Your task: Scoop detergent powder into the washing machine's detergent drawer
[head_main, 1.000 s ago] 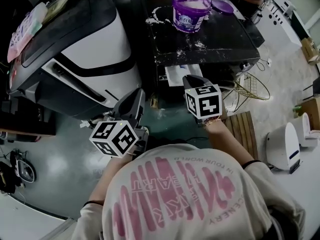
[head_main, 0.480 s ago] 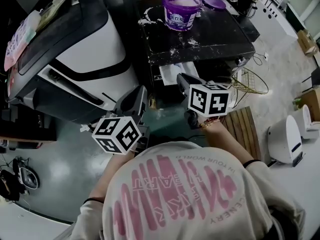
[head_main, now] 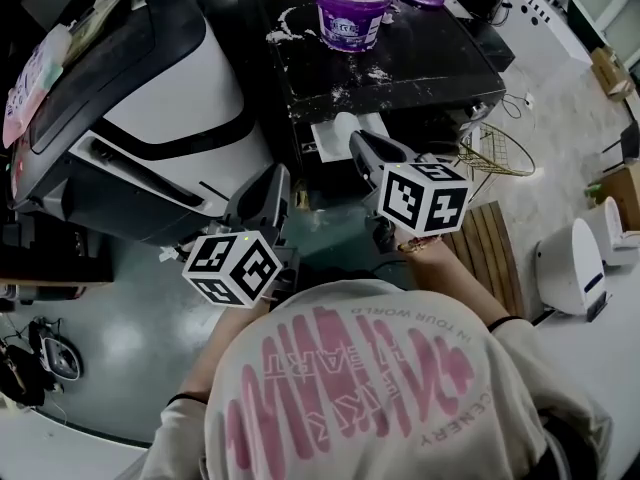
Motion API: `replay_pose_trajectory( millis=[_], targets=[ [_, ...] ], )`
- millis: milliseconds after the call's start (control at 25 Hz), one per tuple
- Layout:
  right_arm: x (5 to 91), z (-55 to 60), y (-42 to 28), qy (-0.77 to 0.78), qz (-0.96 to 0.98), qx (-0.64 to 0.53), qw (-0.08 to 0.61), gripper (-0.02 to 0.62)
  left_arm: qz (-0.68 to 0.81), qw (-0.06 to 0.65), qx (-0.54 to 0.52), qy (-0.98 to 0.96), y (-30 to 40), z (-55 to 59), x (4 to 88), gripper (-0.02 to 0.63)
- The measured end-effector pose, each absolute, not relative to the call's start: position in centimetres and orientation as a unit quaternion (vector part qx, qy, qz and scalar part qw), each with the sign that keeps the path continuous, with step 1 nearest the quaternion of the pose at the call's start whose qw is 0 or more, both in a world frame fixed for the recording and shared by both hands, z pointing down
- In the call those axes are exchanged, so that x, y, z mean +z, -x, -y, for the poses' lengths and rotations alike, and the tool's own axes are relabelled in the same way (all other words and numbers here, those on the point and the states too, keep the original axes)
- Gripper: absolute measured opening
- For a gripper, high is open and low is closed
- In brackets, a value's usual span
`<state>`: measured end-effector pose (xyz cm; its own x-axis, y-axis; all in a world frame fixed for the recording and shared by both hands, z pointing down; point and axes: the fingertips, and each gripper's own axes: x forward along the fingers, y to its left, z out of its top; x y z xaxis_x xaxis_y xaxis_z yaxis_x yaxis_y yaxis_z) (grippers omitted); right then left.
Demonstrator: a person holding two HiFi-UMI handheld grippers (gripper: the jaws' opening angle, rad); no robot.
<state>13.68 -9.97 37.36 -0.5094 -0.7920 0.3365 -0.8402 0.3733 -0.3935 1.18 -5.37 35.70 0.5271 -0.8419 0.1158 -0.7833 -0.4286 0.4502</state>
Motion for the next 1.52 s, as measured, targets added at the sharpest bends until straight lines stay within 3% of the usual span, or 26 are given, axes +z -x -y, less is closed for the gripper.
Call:
replay_pose_trajectory(
  millis=[1520],
  targets=[
    [41.2,7.5,-14.8,-0.508,0.817,0.247,0.112,0.008,0.514,0.245,-0.060,-0.820,0.0,3.5,38.2,0.002]
  ],
)
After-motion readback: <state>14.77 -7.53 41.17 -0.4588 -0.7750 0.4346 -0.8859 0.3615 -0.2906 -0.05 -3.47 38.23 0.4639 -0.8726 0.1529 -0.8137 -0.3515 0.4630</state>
